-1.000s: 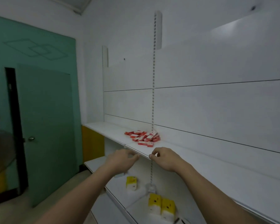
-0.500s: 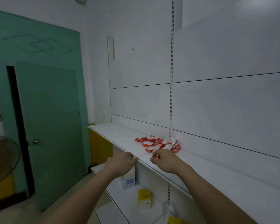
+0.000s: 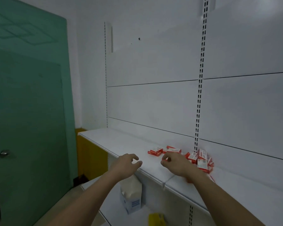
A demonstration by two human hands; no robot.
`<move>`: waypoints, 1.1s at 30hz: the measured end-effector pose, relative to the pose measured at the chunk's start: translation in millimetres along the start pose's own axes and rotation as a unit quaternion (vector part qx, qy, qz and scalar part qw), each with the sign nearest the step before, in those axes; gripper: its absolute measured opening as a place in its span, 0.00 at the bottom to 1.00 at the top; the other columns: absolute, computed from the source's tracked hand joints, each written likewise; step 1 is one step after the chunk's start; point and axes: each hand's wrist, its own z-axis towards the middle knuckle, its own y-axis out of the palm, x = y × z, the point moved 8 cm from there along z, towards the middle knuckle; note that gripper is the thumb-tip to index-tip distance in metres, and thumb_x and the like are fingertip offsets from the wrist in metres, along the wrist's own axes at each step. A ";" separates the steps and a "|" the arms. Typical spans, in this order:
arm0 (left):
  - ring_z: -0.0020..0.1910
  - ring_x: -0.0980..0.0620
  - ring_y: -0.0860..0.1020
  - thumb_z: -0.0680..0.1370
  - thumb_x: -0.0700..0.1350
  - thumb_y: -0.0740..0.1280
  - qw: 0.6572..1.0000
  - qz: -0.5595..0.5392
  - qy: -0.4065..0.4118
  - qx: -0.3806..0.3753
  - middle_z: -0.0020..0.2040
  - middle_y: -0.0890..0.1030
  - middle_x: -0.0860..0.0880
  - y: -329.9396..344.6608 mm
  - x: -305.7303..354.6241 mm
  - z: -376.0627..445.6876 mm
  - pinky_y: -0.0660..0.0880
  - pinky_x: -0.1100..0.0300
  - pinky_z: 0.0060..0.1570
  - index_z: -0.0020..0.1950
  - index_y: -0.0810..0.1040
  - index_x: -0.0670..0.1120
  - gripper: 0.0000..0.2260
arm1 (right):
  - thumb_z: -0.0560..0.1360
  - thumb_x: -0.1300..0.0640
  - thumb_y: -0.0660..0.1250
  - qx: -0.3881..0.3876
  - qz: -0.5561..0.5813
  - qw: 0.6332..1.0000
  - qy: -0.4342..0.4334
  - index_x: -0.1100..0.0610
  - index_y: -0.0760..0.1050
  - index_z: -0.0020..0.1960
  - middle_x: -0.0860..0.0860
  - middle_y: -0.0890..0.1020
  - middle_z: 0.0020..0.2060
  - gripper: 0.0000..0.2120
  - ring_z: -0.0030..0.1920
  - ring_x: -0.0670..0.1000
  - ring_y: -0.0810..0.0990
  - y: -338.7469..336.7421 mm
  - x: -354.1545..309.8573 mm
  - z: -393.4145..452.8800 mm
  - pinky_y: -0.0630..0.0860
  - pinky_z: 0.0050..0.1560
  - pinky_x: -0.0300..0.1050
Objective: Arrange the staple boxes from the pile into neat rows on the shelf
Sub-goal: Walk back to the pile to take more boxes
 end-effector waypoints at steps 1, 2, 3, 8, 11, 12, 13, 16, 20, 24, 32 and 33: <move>0.57 0.52 0.76 0.76 0.62 0.61 1.000 -0.004 0.003 -0.005 0.63 0.76 0.50 2.7 -8.9 12.5 0.73 0.59 0.53 0.64 0.75 0.54 0.20 | 0.77 0.48 0.62 0.005 0.001 1.000 0.009 0.54 0.75 0.63 0.52 0.78 0.60 0.17 0.56 0.50 0.77 3.9 2.3 10.1 0.73 0.57 0.45; 0.57 0.52 0.76 0.76 0.62 0.61 1.000 -0.005 0.005 -0.011 0.63 0.76 0.51 6.2 -16.5 25.7 0.73 0.59 0.53 0.64 0.75 0.55 0.20 | 0.77 0.48 0.62 0.008 0.000 1.000 0.017 0.54 0.75 0.63 0.52 0.78 0.60 0.17 0.55 0.50 0.77 8.0 5.4 19.4 0.74 0.57 0.46; 0.56 0.52 0.76 0.76 0.62 0.61 1.000 -0.005 0.008 -0.016 0.63 0.76 0.51 10.3 -22.4 39.0 0.73 0.58 0.53 0.64 0.75 0.55 0.20 | 0.77 0.48 0.62 0.010 -0.004 1.000 0.026 0.54 0.75 0.62 0.52 0.78 0.59 0.17 0.54 0.50 0.77 11.9 9.1 28.1 0.74 0.57 0.47; 0.57 0.52 0.75 0.76 0.63 0.61 0.999 -0.010 0.031 -0.039 0.62 0.76 0.51 39.7 -31.1 100.1 0.74 0.53 0.59 0.65 0.73 0.55 0.21 | 0.77 0.48 0.62 0.026 -0.066 0.996 0.045 0.52 0.74 0.62 0.51 0.77 0.59 0.16 0.55 0.50 0.75 14.5 29.7 74.4 0.72 0.57 0.46; 0.54 0.52 0.76 0.74 0.63 0.64 0.998 -0.035 0.045 -0.029 0.60 0.77 0.51 55.7 -29.6 136.4 0.74 0.54 0.55 0.66 0.71 0.54 0.24 | 0.77 0.50 0.63 0.063 -0.087 0.993 0.047 0.53 0.75 0.59 0.53 0.77 0.56 0.13 0.53 0.51 0.75 7.4 41.6 107.1 0.71 0.52 0.44; 0.53 0.53 0.76 0.73 0.64 0.65 0.997 -0.050 0.047 -0.026 0.59 0.78 0.51 60.4 -29.0 148.1 0.74 0.56 0.53 0.66 0.70 0.52 0.26 | 0.77 0.50 0.63 0.072 -0.089 0.992 0.048 0.53 0.75 0.59 0.53 0.78 0.55 0.13 0.53 0.51 0.75 6.6 46.7 117.2 0.71 0.51 0.44; 0.52 0.53 0.76 0.72 0.64 0.66 0.997 -0.064 0.046 -0.025 0.58 0.78 0.50 65.4 -28.3 159.0 0.74 0.57 0.50 0.67 0.69 0.51 0.28 | 0.77 0.50 0.63 0.079 -0.092 0.991 0.048 0.53 0.75 0.59 0.52 0.78 0.55 0.13 0.53 0.51 0.75 6.8 51.8 126.6 0.71 0.50 0.43; 0.54 0.51 0.76 0.70 0.64 0.69 0.995 -0.082 0.054 -0.035 0.59 0.77 0.48 82.1 -21.7 189.5 0.75 0.57 0.50 0.67 0.68 0.48 0.32 | 0.77 0.49 0.62 0.097 -0.097 0.989 0.055 0.51 0.75 0.59 0.50 0.78 0.54 0.13 0.52 0.50 0.76 8.2 66.9 150.3 0.72 0.51 0.44; 0.50 0.51 0.76 0.67 0.68 0.68 0.993 -0.062 0.091 -0.034 0.55 0.76 0.49 99.7 -5.1 218.0 0.74 0.58 0.44 0.62 0.72 0.48 0.32 | 0.77 0.49 0.61 0.128 -0.095 0.985 0.066 0.50 0.76 0.57 0.49 0.78 0.52 0.11 0.51 0.50 0.76 8.4 80.4 166.7 0.73 0.50 0.47; 0.42 0.56 0.73 0.66 0.66 0.70 0.989 -0.052 0.137 -0.019 0.45 0.73 0.53 110.8 7.0 233.4 0.67 0.61 0.37 0.48 0.73 0.52 0.22 | 0.77 0.49 0.62 0.134 -0.094 0.984 0.073 0.49 0.76 0.56 0.48 0.77 0.51 0.10 0.51 0.50 0.76 1.9 86.8 171.7 0.74 0.52 0.48; 0.45 0.59 0.75 0.72 0.48 0.74 0.922 -0.165 0.349 0.015 0.52 0.73 0.55 91.4 56.2 259.5 0.72 0.72 0.41 0.64 0.76 0.49 0.21 | 0.76 0.58 0.64 0.184 -0.062 0.978 0.070 0.46 0.71 0.62 0.45 0.74 0.55 0.16 0.47 0.45 0.76 -26.3 102.6 156.5 0.77 0.48 0.43; 0.46 0.59 0.75 0.72 0.44 0.75 0.912 -0.204 0.356 0.013 0.53 0.73 0.54 89.9 62.7 262.9 0.73 0.71 0.42 0.64 0.76 0.48 0.21 | 0.76 0.59 0.65 0.182 -0.064 0.978 0.075 0.45 0.69 0.65 0.44 0.72 0.57 0.19 0.47 0.45 0.76 -27.7 105.8 155.0 0.77 0.48 0.42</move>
